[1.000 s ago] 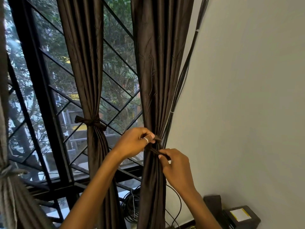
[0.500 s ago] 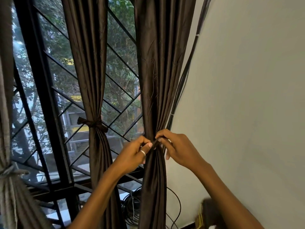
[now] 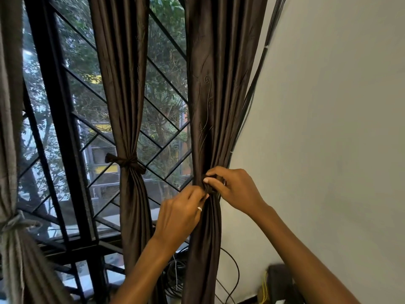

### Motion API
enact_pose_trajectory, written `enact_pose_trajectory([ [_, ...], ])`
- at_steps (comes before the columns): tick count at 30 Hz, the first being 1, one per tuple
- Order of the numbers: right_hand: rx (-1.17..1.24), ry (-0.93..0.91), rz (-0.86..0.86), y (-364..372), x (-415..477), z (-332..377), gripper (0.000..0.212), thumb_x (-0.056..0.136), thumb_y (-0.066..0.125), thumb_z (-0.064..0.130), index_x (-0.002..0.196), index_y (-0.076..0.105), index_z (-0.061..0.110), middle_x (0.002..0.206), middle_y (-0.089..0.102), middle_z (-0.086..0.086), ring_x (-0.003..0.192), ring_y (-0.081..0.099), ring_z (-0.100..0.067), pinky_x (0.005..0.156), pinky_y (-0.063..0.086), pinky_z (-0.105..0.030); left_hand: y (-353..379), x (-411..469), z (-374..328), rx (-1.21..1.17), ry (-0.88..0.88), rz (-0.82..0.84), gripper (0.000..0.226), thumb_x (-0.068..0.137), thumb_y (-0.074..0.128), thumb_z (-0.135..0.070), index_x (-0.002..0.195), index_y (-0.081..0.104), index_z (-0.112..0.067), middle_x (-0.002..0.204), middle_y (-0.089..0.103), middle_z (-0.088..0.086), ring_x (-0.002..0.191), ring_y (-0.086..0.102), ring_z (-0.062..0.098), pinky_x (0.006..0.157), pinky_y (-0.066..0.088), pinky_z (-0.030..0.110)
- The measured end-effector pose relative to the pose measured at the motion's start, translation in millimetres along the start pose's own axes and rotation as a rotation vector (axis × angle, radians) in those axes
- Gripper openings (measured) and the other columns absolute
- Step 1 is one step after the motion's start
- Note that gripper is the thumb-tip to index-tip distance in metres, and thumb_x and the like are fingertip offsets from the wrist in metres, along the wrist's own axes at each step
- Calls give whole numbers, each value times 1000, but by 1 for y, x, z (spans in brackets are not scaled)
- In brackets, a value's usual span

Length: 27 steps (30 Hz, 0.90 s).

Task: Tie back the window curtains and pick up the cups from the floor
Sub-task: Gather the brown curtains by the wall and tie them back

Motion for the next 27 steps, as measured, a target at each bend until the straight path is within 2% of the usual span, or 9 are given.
enact_pose_trajectory([
  [3,21,21,9,0,1,-1,19,95,63,42,109,70,31,82,71,14,72,65,-5,66,56,-31,-2,-2,-7,206,121,-51,11,100,57,-15,91,63,-13,109,68,3,75,60,20,44,39,27],
  [7,104,70,30,1,3,-3,9,93,70,35,99,67,29,67,67,9,64,65,-9,64,55,-36,0,-3,-14,347,329,-39,18,100,53,-9,90,67,-14,118,69,6,87,66,22,52,49,29],
  [9,129,95,43,2,4,-5,9,92,72,32,96,66,27,65,67,6,62,64,-10,64,55,-39,2,-3,-15,380,381,-27,19,100,53,-11,87,66,-16,116,71,5,88,68,21,53,47,29],
  [14,144,138,93,3,7,-11,5,94,68,30,95,64,27,64,67,3,60,64,-12,63,55,-44,5,2,-15,358,359,24,25,103,47,-10,83,62,-16,111,72,7,76,65,20,49,44,29],
  [17,155,162,120,4,7,-12,10,102,54,33,100,61,26,70,69,4,66,66,-11,66,56,-43,4,8,-10,260,304,96,28,103,41,-10,85,62,-16,97,71,3,69,61,18,43,36,27],
  [20,199,189,162,3,5,-11,20,107,41,33,104,57,21,72,69,3,63,65,-8,58,51,-24,4,17,-1,77,180,302,6,88,61,-15,89,55,-18,79,60,-2,62,54,21,45,23,30],
  [23,259,233,197,1,3,-10,23,109,35,30,108,56,20,72,68,0,54,60,-7,55,46,-17,15,31,15,-210,-16,571,12,95,54,-25,91,44,-22,74,52,-4,62,50,22,52,33,35],
  [25,307,270,207,-1,2,-10,25,110,32,28,110,56,21,74,67,-4,51,58,-6,54,48,-19,22,40,25,-440,-144,694,15,96,58,-27,87,46,-23,74,55,-3,64,54,20,57,44,40],
  [27,356,301,210,-1,2,-10,26,110,32,27,109,57,21,75,67,-6,52,59,-7,55,51,-21,24,49,33,-602,-283,776,17,93,63,-25,81,51,-21,74,57,1,64,53,18,60,45,38],
])
Point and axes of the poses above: each hand's wrist, its own x-axis towards the middle knuckle, its own y-axis out of the palm, z = x × y, the point moved 4 cm from there along x, towards the middle knuckle
